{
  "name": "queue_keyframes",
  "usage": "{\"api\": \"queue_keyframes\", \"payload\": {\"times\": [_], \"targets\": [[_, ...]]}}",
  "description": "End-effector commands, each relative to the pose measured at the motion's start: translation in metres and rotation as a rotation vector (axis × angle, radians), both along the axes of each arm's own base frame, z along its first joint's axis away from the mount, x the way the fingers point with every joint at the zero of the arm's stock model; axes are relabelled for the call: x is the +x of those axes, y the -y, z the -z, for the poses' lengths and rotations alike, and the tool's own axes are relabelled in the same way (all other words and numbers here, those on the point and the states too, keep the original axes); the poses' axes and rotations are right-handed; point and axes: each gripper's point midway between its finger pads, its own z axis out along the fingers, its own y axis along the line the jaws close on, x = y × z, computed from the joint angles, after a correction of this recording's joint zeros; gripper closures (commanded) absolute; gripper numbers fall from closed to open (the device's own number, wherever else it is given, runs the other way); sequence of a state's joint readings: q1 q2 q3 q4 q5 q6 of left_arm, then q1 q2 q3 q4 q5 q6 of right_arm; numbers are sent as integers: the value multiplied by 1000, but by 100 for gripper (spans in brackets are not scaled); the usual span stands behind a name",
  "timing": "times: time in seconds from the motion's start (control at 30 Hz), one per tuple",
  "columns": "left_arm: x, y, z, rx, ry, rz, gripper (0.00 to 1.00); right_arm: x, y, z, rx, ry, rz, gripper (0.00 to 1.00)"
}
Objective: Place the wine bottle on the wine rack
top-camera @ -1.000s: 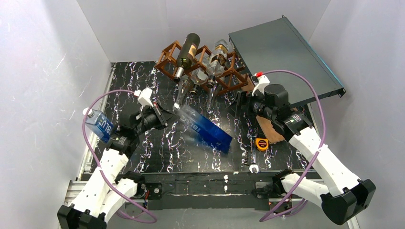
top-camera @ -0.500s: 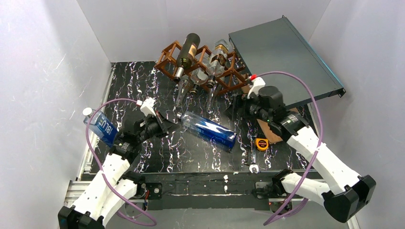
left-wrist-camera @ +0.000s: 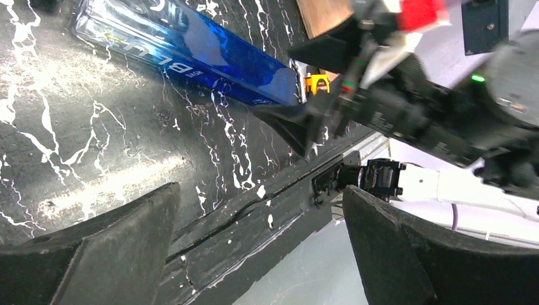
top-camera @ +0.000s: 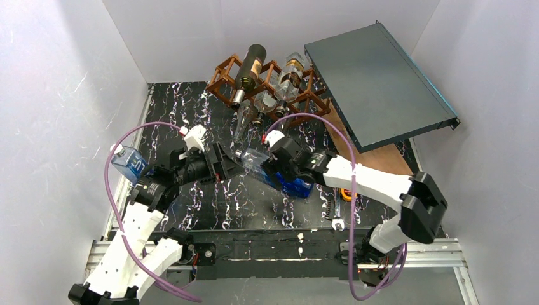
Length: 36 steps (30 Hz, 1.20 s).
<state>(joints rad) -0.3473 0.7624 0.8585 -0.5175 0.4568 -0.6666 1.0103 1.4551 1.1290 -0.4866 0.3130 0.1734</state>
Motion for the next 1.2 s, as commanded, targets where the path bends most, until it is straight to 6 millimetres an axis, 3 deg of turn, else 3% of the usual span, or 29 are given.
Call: {"api": "queue_keyframes", "payload": {"times": [0.0, 0.13, 0.43, 0.63, 0.83, 1.0, 1.03, 1.17], "targets": [[-17, -4, -14, 42, 28, 70, 2, 25, -5, -2, -81, 108, -76, 2], [-24, -5, -14, 64, 36, 101, 2, 24, -20, 21, -65, 71, -238, 2], [-31, -8, -15, 90, 49, 130, 2, 45, -7, 56, -92, -3, -368, 3], [-33, -7, -17, 83, 58, 145, 2, 41, -19, 71, -63, -58, -500, 9], [-40, -9, -24, 76, 73, 151, 2, 29, -28, 87, -64, -134, -634, 36], [-42, -16, -22, 112, 82, 130, 2, 13, -24, 92, -98, -119, -858, 93], [-41, -18, -21, 123, 82, 123, 2, 11, -20, 94, -122, -116, -900, 99], [-38, -23, -14, 150, 73, 99, 2, 9, -4, 101, -217, -104, -995, 99]]}}
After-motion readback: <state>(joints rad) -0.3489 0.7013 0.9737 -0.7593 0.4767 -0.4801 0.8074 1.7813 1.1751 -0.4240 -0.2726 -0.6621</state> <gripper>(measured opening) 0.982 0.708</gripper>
